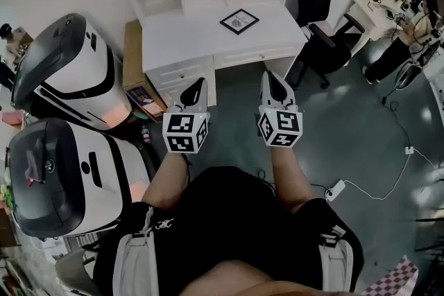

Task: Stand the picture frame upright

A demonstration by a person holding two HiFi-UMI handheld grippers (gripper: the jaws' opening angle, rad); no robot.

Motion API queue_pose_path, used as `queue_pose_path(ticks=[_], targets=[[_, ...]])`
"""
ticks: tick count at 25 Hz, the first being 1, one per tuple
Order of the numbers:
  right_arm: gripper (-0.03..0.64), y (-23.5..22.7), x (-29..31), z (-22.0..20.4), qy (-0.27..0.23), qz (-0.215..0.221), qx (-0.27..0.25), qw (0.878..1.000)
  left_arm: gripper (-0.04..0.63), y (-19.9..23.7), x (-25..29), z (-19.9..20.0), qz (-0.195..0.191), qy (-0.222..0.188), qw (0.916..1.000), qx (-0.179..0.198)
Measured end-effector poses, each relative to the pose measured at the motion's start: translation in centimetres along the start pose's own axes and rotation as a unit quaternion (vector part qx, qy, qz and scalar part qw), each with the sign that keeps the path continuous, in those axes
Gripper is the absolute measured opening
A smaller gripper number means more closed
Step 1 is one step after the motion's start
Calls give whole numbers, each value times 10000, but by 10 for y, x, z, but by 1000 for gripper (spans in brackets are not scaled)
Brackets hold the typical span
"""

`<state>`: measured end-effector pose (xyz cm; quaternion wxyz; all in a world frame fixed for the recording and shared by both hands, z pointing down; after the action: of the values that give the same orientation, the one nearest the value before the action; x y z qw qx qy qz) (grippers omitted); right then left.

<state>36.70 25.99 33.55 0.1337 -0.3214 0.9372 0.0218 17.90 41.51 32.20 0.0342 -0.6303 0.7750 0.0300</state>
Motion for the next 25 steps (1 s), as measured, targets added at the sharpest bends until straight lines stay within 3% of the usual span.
queue_pose_path(ticks=[14, 20, 25], targets=[[0, 56, 15, -8, 139, -113, -247, 9995, 15, 57, -15, -17, -275, 121, 9993, -235], [0, 54, 27, -17, 97, -125, -263, 9995, 15, 68, -6, -24, -231, 97, 9995, -170], [0, 39, 52, -29, 79, -154, -251, 9995, 15, 84, 21, -34, -143, 135, 9992, -348]])
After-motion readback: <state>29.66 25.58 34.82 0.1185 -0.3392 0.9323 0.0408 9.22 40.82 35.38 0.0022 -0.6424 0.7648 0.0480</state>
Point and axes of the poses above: the fingertips, and each gripper's own axes: x forward along the fingers, y to its left, z out of its top, the point moved 10 cm from there along -x, backward along the fingers, and after that the axes turned 11 degrees about -y, right-handed, at the moved point
